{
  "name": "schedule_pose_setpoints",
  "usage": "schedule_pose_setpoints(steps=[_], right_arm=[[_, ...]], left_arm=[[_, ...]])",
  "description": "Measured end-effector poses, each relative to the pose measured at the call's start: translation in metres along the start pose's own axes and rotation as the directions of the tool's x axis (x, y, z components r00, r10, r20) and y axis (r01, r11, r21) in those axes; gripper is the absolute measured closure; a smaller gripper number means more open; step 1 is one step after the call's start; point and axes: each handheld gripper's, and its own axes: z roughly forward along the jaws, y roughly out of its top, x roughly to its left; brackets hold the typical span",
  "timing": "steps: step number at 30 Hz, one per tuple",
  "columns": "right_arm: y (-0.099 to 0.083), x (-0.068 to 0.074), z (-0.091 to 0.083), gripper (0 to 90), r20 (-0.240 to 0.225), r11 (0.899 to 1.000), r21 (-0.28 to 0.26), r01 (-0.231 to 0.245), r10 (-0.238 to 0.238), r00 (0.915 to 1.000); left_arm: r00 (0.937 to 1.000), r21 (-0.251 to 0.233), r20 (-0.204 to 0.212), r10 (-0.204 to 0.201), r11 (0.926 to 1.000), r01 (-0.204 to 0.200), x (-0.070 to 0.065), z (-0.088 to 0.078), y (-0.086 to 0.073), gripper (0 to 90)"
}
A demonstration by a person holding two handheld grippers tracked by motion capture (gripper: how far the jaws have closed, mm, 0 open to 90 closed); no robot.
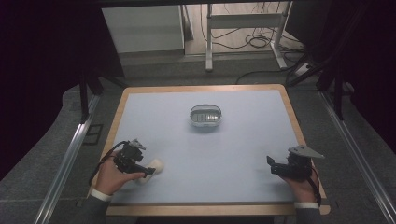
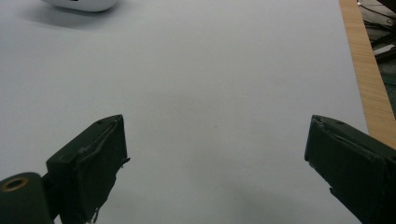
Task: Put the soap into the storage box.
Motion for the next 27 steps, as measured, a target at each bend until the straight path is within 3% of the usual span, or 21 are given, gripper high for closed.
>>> schedule_pose_setpoints(steps=[9, 15, 18, 27], right_arm=[[0.000, 0.002, 0.002, 5.3, -0.004, 1.000, 0.007, 0.006, -0.006, 1.0000], [-0.001, 0.002, 0.002, 5.3, -0.005, 1.000, 0.011, 0.010, -0.010, 0.9999], [-0.001, 0.002, 0.002, 5.3, -0.002, 1.000, 0.011, 0.010, -0.010, 0.9999], [-0.001, 0.002, 0.001, 5.3, 0.003, 1.000, 0.013, 0.010, -0.010, 0.9999]], left_arm=[[0.9999, 0.060, -0.004, 0.014, 0.9981, -0.014, -0.008, 0.014, -0.005, 27.0], [0.9992, 0.096, -0.019, 0.035, 0.9949, -0.033, -0.011, 0.022, -0.005, 34.4], [0.9984, 0.100, -0.037, 0.042, 0.9943, -0.038, -0.010, 0.022, -0.006, 44.8], [0.9975, 0.088, -0.034, 0.062, 0.9944, -0.059, -0.010, 0.020, -0.005, 48.5]])
